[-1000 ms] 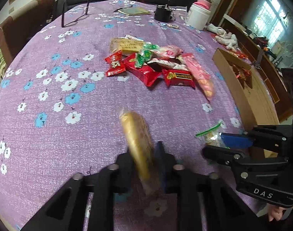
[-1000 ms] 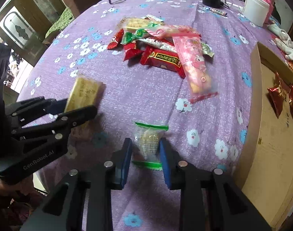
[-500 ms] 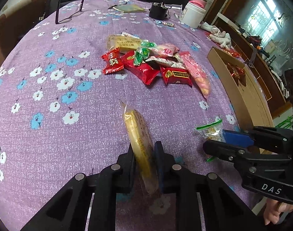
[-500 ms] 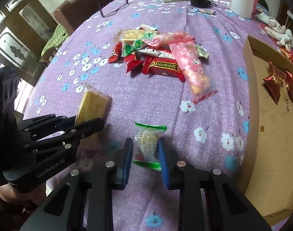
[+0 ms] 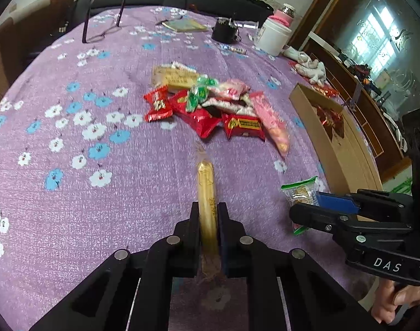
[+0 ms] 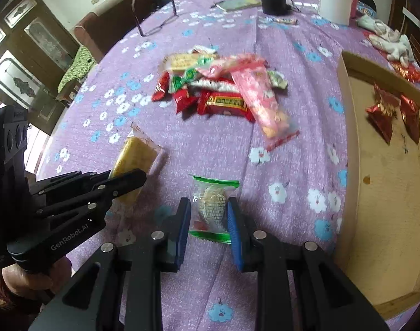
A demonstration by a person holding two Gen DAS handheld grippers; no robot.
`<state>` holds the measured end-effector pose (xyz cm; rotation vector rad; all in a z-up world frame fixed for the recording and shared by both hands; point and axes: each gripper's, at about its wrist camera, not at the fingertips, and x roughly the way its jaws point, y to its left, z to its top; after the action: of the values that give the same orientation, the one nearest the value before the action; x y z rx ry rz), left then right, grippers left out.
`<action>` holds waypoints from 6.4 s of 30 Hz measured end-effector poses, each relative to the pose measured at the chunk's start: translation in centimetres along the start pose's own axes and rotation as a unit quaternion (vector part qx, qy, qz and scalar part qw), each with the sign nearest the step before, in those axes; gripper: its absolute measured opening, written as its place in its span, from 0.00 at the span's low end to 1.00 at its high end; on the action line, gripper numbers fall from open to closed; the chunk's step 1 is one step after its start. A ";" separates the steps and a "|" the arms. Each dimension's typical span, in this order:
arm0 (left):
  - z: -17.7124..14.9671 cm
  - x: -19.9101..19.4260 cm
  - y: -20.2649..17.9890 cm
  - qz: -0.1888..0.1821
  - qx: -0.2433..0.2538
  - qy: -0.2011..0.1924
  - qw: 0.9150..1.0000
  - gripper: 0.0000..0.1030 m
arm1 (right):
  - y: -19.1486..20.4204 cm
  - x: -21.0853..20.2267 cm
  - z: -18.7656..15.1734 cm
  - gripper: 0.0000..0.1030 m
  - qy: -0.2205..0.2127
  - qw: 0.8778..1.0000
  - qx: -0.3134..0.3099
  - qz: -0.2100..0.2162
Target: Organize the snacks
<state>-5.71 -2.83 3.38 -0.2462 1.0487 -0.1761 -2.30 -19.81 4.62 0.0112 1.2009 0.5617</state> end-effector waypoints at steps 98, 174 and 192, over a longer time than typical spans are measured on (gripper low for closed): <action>2.5 2.7 -20.7 -0.030 0.094 -0.010 0.995 0.26 | -18.9 -9.7 -3.8 0.26 -0.076 0.984 0.151 -0.053; 2.3 1.5 4.7 0.086 0.003 0.007 0.996 0.23 | -5.5 -3.2 3.6 0.44 0.020 0.996 0.039 0.072; -1.6 -1.4 7.3 0.096 -0.060 -0.003 0.994 0.18 | -3.1 3.0 4.5 0.50 0.120 0.986 -0.014 0.117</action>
<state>-7.59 4.37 1.71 -0.2538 1.0728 0.0607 3.68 -19.93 2.77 0.0622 1.4362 0.8028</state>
